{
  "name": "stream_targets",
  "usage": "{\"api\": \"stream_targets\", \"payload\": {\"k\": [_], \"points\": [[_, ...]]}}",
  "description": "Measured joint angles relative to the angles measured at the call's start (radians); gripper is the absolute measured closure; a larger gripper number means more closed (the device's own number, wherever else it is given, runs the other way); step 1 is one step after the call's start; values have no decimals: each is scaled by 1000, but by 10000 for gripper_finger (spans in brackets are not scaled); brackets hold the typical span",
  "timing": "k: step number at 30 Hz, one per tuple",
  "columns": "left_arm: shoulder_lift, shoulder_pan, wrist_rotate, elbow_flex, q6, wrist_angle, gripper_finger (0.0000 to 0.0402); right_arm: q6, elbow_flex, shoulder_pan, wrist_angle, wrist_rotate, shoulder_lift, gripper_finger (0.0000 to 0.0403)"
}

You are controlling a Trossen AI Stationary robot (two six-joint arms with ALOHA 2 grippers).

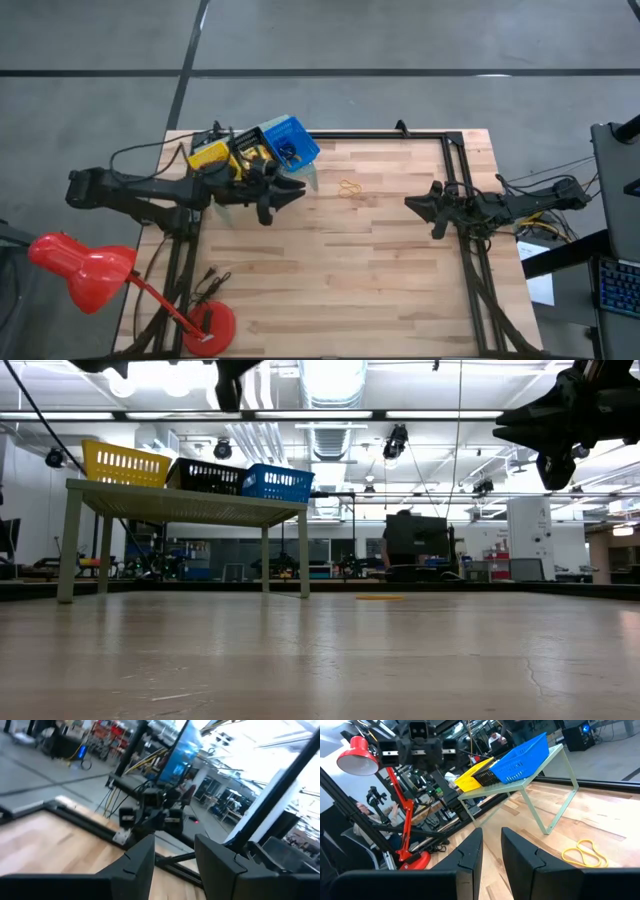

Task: Pick & Place Office Desk Supplies
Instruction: Put the yellow rubber band into the yellow basket on the shelf

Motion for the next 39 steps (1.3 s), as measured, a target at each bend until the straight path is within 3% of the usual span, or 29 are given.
{"api": "stream_targets", "payload": {"k": [8, 19, 39], "points": [[-103, 0, 103, -1, 102, -13, 258, 0, 0, 0, 0, 0, 0, 335], [-297, 0, 131, -2, 175, -285, 258, 0, 0, 0, 0, 0, 0, 335], [-751, 0, 220, -3, 323, -565, 259, 0, 0, 0, 0, 0, 0, 335]]}}
